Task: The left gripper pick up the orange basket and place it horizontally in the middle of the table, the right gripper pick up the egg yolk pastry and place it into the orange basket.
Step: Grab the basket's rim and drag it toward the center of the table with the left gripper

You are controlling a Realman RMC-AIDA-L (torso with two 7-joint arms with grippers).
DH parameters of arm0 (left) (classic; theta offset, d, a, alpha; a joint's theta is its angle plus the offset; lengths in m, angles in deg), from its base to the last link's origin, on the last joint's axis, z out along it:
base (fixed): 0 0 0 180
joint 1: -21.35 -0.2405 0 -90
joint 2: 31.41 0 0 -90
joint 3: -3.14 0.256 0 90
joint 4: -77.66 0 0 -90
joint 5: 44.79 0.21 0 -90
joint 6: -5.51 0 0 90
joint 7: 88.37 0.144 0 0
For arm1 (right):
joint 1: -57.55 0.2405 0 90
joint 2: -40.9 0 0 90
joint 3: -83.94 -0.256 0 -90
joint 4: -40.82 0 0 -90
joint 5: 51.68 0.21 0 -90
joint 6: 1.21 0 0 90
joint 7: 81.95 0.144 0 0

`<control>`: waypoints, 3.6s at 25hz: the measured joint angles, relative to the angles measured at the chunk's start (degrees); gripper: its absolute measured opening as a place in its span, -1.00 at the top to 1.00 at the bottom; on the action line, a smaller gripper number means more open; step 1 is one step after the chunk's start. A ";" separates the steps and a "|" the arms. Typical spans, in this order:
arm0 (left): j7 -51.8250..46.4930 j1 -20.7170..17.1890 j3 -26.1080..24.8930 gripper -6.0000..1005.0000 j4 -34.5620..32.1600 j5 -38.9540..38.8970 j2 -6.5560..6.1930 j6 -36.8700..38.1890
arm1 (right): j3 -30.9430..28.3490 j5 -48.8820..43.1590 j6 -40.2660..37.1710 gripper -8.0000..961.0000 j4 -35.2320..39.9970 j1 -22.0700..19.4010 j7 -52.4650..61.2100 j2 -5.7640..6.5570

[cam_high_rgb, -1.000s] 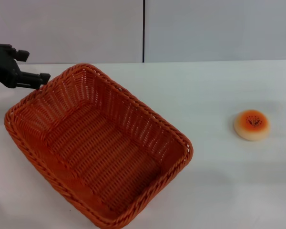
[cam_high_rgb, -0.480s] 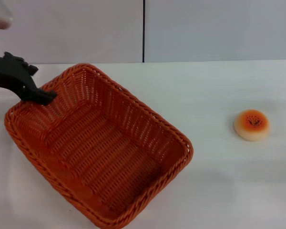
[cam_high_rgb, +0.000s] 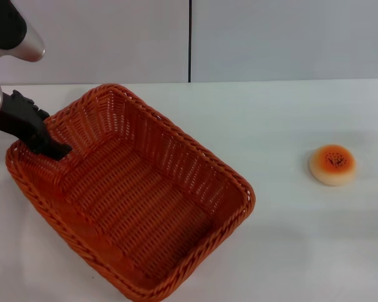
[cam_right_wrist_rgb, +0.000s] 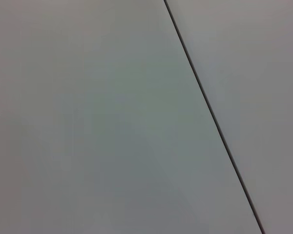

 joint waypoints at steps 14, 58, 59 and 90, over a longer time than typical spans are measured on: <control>-4.00 0.79 3.09 -0.13 1.18 2.36 0.10 -0.66 | 0.00 0.00 0.77 -0.22 -0.53 0.11 0.00 0.00; -39.86 -0.36 -12.73 0.69 2.85 -10.81 -0.29 3.39 | -2.98 0.00 5.15 -0.22 1.84 1.09 0.08 0.43; -40.08 -0.63 -12.71 0.70 2.87 -11.14 -0.30 3.09 | -2.93 0.00 5.32 -0.22 1.98 1.16 0.08 0.43; -40.59 -6.57 -3.16 0.61 0.67 -15.29 -0.28 -5.86 | -2.55 -0.50 6.70 -0.21 2.01 2.24 0.09 1.04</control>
